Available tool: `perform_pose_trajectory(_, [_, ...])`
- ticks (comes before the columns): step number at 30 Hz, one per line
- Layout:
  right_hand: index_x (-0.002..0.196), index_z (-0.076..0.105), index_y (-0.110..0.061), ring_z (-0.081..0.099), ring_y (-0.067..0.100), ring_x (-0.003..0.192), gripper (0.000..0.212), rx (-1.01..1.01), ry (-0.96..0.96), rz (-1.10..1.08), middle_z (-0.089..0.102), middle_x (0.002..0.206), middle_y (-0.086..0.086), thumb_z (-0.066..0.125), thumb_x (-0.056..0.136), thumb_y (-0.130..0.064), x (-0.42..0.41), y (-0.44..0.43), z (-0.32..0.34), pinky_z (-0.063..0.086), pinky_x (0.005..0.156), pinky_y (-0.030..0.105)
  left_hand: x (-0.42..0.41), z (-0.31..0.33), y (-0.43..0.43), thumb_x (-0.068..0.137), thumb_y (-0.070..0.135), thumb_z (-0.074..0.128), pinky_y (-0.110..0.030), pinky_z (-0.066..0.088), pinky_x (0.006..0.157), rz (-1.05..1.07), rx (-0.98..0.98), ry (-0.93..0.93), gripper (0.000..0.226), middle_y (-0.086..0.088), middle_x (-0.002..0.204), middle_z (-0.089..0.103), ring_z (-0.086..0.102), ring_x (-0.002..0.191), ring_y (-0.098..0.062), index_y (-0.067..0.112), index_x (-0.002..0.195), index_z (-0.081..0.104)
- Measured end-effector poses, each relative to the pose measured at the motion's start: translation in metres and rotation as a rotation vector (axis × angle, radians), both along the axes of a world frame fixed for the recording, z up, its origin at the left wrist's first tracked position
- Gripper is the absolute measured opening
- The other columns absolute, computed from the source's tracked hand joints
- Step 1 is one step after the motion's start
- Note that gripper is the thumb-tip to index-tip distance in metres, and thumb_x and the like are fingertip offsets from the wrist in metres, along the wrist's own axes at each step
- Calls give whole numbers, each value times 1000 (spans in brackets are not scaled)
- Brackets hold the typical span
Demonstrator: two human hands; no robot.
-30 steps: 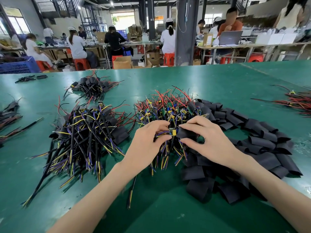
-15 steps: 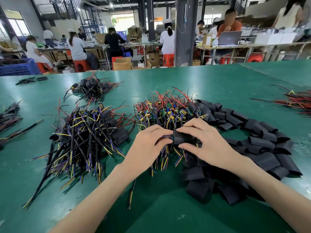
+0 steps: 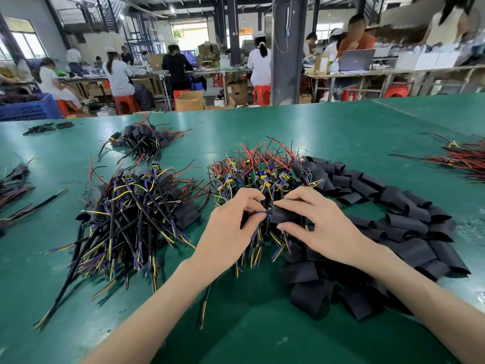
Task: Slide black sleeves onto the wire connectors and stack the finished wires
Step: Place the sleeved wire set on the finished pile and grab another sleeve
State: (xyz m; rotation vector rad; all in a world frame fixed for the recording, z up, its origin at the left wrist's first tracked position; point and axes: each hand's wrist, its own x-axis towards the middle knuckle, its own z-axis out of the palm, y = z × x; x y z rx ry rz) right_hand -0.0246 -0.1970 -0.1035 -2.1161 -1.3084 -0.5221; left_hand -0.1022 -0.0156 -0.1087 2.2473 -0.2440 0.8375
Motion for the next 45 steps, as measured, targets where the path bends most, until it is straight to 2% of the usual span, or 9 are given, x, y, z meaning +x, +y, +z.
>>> perform_pose_trajectory(4, [112, 67, -5, 58, 25, 96, 41, -3, -18, 3, 60, 103, 6, 79, 74, -17, 0, 0, -1, 44, 89, 33, -1, 1, 0, 84, 9, 68, 0, 34, 78, -2, 26, 26, 34, 19, 83, 66, 57, 83, 7, 28, 106, 51])
perform_pose_trajectory(10, [116, 66, -5, 55, 19, 95, 38, -21, 37, 62, 58, 103, 3, 73, 81, -18, 2, -1, 1, 43, 89, 29, -3, 3, -3, 86, 8, 67, -16, 42, 83, 0, 81, -3, 41, 15, 92, 65, 60, 87, -3, 36, 104, 44])
perform_pose_trajectory(13, [118, 65, -8, 53, 13, 97, 37, -2, 125, 80, 57, 104, -2, 70, 83, -20, 3, -2, 3, 42, 91, 28, -3, 4, -3, 86, 8, 67, -11, 40, 82, 0, 94, -15, 40, 18, 100, 62, 59, 87, -2, 36, 104, 44])
perform_pose_trajectory(19, [116, 66, -8, 56, 12, 99, 36, 19, 196, 110, 59, 105, -1, 71, 82, -16, 3, -2, 7, 43, 93, 30, -3, 5, -2, 85, 9, 68, -1, 34, 81, 4, 94, -36, 39, 19, 102, 61, 57, 88, 4, 36, 103, 45])
perform_pose_trajectory(23, [113, 67, -8, 57, 15, 97, 33, 26, 182, 93, 61, 104, -1, 73, 80, -15, 3, -2, 7, 44, 91, 34, -4, 6, -2, 85, 11, 68, -2, 36, 76, -2, 91, -34, 38, 20, 101, 62, 56, 86, 4, 35, 103, 45])
perform_pose_trajectory(30, [110, 69, -7, 57, 21, 97, 37, 56, 87, 66, 61, 103, 2, 78, 75, -14, 1, 0, 4, 45, 91, 36, -3, 5, -2, 84, 10, 69, -2, 34, 75, -6, 51, -3, 42, 21, 86, 64, 56, 79, 2, 38, 102, 44])
perform_pose_trajectory(36, [111, 68, -6, 57, 21, 95, 38, 40, 13, 62, 60, 103, 2, 78, 75, -16, 1, 2, 2, 41, 90, 30, -2, 3, -1, 83, 10, 69, -5, 37, 75, 21, 23, 18, 28, 15, 79, 66, 56, 77, 1, 25, 101, 54])
perform_pose_trajectory(41, [111, 68, -7, 56, 21, 96, 38, 26, -13, 42, 59, 104, 1, 77, 76, -17, 0, 2, 1, 43, 90, 32, -1, 6, -3, 80, 3, 70, -1, 38, 73, 48, 29, 35, 16, 13, 80, 64, 58, 78, 6, 16, 90, 68])
perform_pose_trajectory(45, [110, 68, -6, 52, 19, 96, 35, 39, -65, 49, 60, 102, 4, 74, 77, -17, 0, 2, 1, 41, 89, 31, -2, 9, -4, 80, 1, 70, -3, 38, 70, 41, 13, 59, 13, 3, 80, 67, 57, 73, 4, 12, 86, 72])
